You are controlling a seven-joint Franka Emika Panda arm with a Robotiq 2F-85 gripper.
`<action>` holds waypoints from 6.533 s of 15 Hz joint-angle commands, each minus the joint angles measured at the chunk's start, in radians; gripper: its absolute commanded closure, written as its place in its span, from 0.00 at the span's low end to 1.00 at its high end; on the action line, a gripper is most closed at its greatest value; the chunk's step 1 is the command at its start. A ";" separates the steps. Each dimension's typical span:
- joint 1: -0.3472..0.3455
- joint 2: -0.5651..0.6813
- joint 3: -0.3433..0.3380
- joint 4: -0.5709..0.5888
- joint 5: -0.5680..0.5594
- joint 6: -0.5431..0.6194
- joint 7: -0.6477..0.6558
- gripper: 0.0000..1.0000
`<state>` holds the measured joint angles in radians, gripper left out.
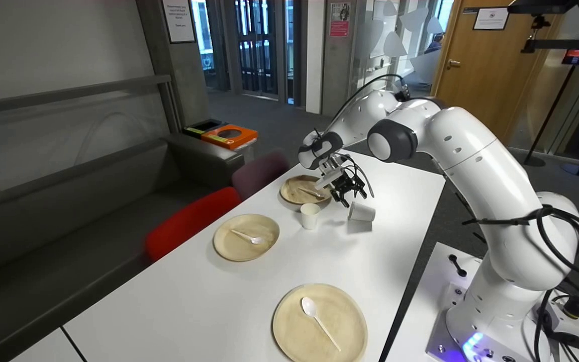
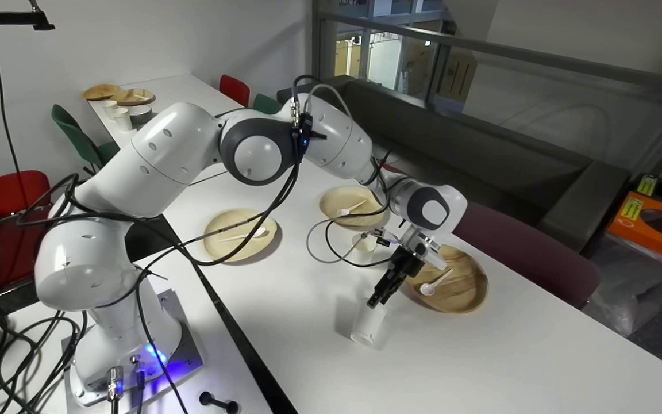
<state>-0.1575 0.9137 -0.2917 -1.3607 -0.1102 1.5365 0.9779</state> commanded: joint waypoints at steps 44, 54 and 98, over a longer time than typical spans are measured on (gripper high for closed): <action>-0.003 -0.436 -0.007 -0.627 0.253 0.828 0.022 0.99; -0.011 -0.540 -0.003 -0.819 0.279 0.982 0.001 0.99; -0.002 -0.791 0.080 -0.943 0.430 0.938 -0.159 0.00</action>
<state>-0.1674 0.1430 -0.2432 -2.3229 0.2971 2.5488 0.8427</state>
